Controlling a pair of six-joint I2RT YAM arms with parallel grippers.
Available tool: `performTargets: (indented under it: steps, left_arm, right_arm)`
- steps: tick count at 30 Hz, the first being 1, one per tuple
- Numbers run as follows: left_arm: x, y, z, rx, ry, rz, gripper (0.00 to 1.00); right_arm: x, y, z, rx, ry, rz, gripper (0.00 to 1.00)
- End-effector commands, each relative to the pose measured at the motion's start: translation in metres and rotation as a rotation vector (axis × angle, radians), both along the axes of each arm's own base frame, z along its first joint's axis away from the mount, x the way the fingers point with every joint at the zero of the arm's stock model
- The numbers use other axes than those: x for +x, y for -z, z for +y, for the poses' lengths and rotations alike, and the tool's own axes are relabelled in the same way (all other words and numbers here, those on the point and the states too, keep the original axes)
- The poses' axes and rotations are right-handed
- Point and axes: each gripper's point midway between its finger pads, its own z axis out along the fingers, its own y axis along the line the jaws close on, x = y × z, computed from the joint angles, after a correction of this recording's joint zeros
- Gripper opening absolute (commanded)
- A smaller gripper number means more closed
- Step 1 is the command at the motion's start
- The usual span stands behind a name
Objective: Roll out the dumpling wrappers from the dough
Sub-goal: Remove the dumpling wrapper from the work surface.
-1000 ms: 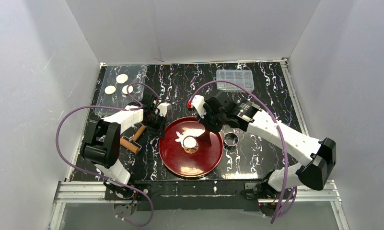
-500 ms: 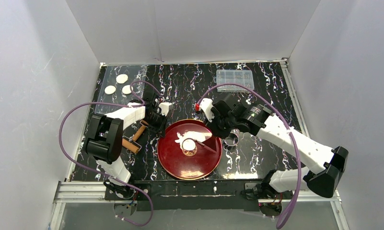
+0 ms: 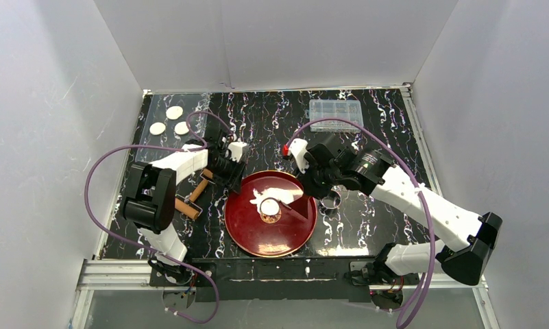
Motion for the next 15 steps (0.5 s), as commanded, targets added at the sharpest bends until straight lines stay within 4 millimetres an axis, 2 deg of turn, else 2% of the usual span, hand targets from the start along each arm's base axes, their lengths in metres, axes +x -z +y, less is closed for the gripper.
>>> performTargets:
  steps: [1,3,5,6,8,9,11,13,14,15]
  left_arm:
    - [0.024,-0.029,0.002,0.02,-0.057,-0.099,0.46]
    - [0.032,-0.051,0.008,0.002,-0.212,-0.154,0.46]
    - [0.023,-0.072,0.011,-0.037,-0.327,-0.165,0.53]
    - [0.008,-0.073,0.011,-0.042,-0.39,-0.108,0.55]
    - [-0.052,-0.05,0.023,0.034,-0.583,0.143,0.59]
    - [-0.073,-0.039,0.03,0.078,-0.673,0.21,0.6]
    - [-0.099,-0.02,0.036,0.111,-0.738,0.277,0.61]
    - [-0.12,-0.005,0.037,0.13,-0.73,0.313,0.61]
    - [-0.127,0.004,0.038,0.125,-0.739,0.318,0.59]
    - [-0.122,0.005,0.037,0.113,-0.729,0.293,0.56]
  right_arm:
    - [0.004,-0.023,0.007,0.076,0.012,-0.041,0.01]
    - [0.008,-0.024,0.004,0.068,0.031,-0.064,0.01]
    - [0.008,-0.025,0.003,0.079,0.032,-0.076,0.01]
    - [0.008,-0.025,0.004,0.088,0.029,-0.078,0.01]
    - [0.008,-0.019,0.005,0.087,0.026,-0.076,0.01]
    - [0.009,-0.018,0.006,0.086,0.023,-0.077,0.01]
    - [0.012,-0.023,0.009,0.108,0.017,-0.101,0.01]
    - [0.013,-0.016,0.009,0.089,0.016,-0.095,0.01]
    - [0.014,-0.016,0.01,0.09,0.016,-0.095,0.01]
    - [0.014,-0.016,0.011,0.093,0.015,-0.097,0.01]
